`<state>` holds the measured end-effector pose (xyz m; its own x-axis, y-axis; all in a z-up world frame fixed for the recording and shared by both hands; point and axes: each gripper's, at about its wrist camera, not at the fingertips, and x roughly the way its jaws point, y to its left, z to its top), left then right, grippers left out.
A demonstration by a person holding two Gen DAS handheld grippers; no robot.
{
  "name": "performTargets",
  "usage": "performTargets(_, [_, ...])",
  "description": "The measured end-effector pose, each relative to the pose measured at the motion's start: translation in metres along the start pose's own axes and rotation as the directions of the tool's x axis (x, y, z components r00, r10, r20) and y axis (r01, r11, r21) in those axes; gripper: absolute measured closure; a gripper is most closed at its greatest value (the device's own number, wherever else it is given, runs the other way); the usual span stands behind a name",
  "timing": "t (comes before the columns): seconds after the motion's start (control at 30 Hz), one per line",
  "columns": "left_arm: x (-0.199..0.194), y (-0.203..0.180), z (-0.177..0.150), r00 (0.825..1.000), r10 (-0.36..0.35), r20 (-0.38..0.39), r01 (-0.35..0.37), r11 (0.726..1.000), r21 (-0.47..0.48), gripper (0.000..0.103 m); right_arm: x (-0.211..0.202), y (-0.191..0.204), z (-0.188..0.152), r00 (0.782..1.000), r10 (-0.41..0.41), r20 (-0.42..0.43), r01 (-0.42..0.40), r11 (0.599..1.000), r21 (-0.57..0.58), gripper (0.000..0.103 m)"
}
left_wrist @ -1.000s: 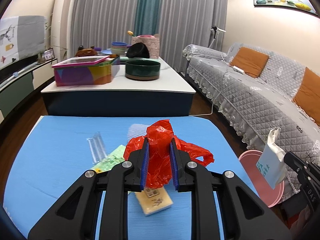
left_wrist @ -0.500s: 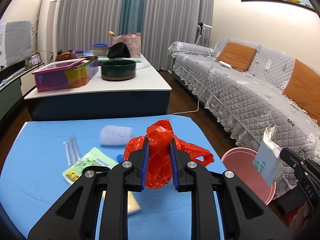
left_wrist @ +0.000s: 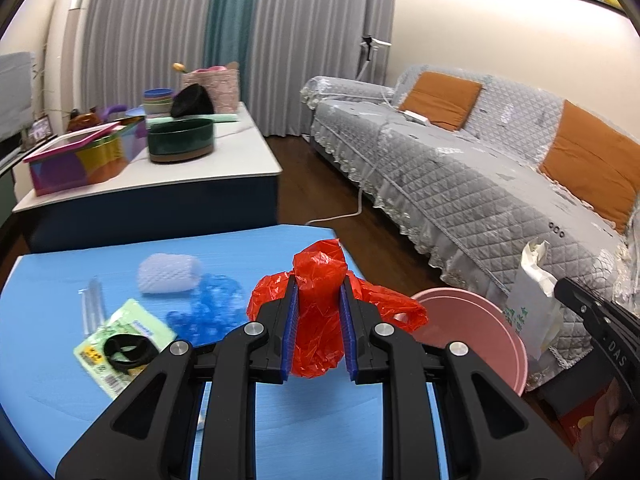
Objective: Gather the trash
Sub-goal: 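Carry the red bag with left tool while right tool carries white paper to basin, then open both tools over the pink basin to drop the trash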
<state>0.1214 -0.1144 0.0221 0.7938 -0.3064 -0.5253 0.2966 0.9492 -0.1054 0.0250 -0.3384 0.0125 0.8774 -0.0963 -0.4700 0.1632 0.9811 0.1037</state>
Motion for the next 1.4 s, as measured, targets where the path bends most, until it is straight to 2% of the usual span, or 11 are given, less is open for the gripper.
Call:
performTargets(0.37, [0.018,-0.052,-0.003,0.994,-0.107,-0.019,0.108,0.992,0.067,0.084,0.005,-0.030,0.001,0.999,-0.029,-0.021,0.030,0.999,0.037,0.102])
performTargets(0.67, [0.039,-0.078,-0.014,0.986,-0.154,-0.071,0.160,0.982,0.095,0.084,0.009,-0.036,0.002,0.999,-0.032,-0.030,0.034,0.998,0.048,0.102])
performTargets(1.4, [0.061,-0.104,-0.028,0.972,-0.186,-0.144,0.202,0.973,0.109,0.083,0.016,-0.045,0.001,0.998,-0.021,-0.052,0.025,0.996,0.082,0.102])
